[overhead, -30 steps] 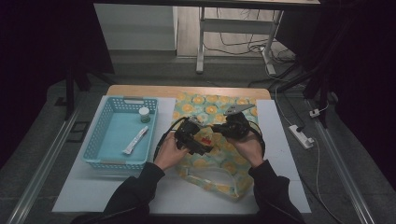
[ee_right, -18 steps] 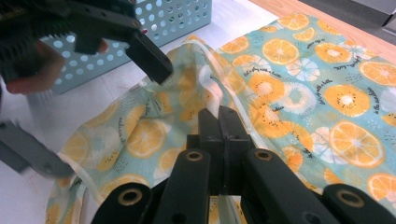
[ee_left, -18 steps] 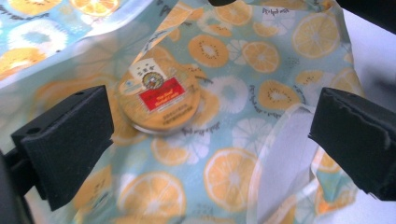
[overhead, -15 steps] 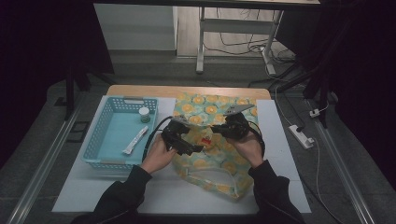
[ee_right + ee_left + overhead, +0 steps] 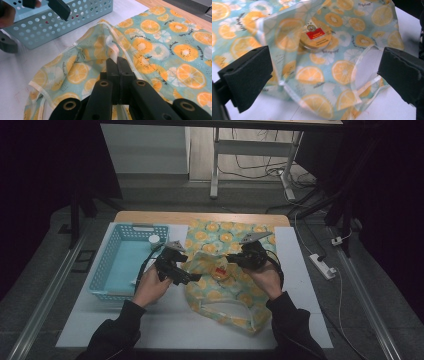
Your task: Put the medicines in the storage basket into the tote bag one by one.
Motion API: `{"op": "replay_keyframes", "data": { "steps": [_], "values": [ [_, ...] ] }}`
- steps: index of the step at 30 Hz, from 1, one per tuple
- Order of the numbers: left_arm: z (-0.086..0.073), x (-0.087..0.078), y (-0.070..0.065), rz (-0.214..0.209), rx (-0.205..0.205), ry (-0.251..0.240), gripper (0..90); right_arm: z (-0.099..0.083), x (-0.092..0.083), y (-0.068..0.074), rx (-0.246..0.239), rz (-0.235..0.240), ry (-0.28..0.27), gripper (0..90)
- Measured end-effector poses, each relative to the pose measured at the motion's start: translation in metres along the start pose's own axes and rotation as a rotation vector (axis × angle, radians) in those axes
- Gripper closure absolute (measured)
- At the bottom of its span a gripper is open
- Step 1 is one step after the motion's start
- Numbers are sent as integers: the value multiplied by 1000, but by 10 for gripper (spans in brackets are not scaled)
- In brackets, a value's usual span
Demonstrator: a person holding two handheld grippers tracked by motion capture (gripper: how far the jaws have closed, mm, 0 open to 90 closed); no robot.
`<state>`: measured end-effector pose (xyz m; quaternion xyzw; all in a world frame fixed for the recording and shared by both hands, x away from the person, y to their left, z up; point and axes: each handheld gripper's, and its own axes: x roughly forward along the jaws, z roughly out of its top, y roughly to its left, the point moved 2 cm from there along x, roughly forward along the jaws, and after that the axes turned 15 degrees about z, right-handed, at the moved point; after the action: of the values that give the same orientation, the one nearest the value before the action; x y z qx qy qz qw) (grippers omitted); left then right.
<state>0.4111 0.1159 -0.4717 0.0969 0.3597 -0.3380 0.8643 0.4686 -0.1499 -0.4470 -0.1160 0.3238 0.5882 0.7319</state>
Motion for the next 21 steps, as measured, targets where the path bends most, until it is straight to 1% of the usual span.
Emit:
{"op": "replay_keyframes", "data": {
  "steps": [4,11,15,16,21],
  "values": [
    [-5,-10,8,24,-19,-18,0,0,0,0,0,0,-2,896],
    [-13,-24,23,88,-35,-16,0,0,0,0,-1,0,-1,896],
    [-18,-29,30,128,-46,-2,0,0,-1,0,-2,-1,-3,896],
    [-20,-32,33,142,-54,0,0,0,-1,0,-2,-1,-4,896],
    [-28,-43,45,186,-88,-8,0,0,-2,0,-2,-2,-6,896]
  ]
}}
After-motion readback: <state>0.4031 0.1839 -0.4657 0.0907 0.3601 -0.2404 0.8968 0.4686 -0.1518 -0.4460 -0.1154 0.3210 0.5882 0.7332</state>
